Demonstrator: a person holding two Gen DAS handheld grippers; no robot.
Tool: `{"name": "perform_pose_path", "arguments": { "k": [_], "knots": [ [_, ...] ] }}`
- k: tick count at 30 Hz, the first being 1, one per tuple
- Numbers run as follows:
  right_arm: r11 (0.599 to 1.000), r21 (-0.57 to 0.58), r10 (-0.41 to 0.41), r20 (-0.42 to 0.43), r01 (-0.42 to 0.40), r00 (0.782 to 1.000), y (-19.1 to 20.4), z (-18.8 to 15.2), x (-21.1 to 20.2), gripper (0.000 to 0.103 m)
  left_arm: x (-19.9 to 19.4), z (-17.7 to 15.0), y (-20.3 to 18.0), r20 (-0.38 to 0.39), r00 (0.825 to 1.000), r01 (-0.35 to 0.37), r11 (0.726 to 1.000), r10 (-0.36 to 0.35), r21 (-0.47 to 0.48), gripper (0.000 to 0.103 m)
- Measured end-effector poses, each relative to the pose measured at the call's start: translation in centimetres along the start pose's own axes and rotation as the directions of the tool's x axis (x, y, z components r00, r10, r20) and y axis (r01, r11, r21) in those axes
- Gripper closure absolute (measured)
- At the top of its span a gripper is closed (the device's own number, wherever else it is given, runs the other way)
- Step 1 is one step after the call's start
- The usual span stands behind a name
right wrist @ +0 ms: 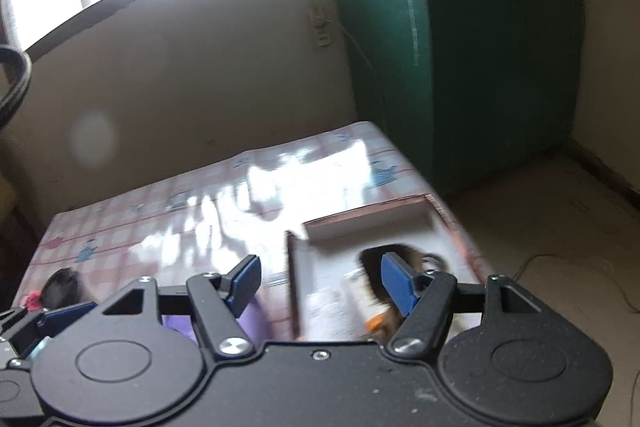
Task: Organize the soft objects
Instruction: 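Open the right gripper over the box while the left releases the cloth inside, then withdraw both grippers from the box back toward the remaining items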
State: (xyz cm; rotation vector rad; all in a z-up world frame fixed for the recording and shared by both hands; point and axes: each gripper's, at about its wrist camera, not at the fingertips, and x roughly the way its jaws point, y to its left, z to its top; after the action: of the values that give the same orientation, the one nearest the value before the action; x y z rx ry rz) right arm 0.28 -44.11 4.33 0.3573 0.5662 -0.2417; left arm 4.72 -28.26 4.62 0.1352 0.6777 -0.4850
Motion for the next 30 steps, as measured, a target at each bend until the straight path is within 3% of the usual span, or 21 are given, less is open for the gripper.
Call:
{"name": "perform_pose_path", "arguments": {
  "k": [9, 30],
  "knots": [
    [0.997, -0.054, 0.046, -0.018, -0.047, 0.999, 5.3, -1.6, -0.6, 0.024, -2.6, -1.2, 4.2, -0.020, 0.996, -0.085, 0.994, 0.083, -0.070, 0.005],
    [0.968, -0.159, 0.179, -0.099, -0.193, 0.979, 15.9, -5.3, -0.6, 0.024, -7.2, -4.7, 12.8, -0.044, 0.982, -0.190, 0.963, 0.185, -0.194, 0.004]
  ]
}}
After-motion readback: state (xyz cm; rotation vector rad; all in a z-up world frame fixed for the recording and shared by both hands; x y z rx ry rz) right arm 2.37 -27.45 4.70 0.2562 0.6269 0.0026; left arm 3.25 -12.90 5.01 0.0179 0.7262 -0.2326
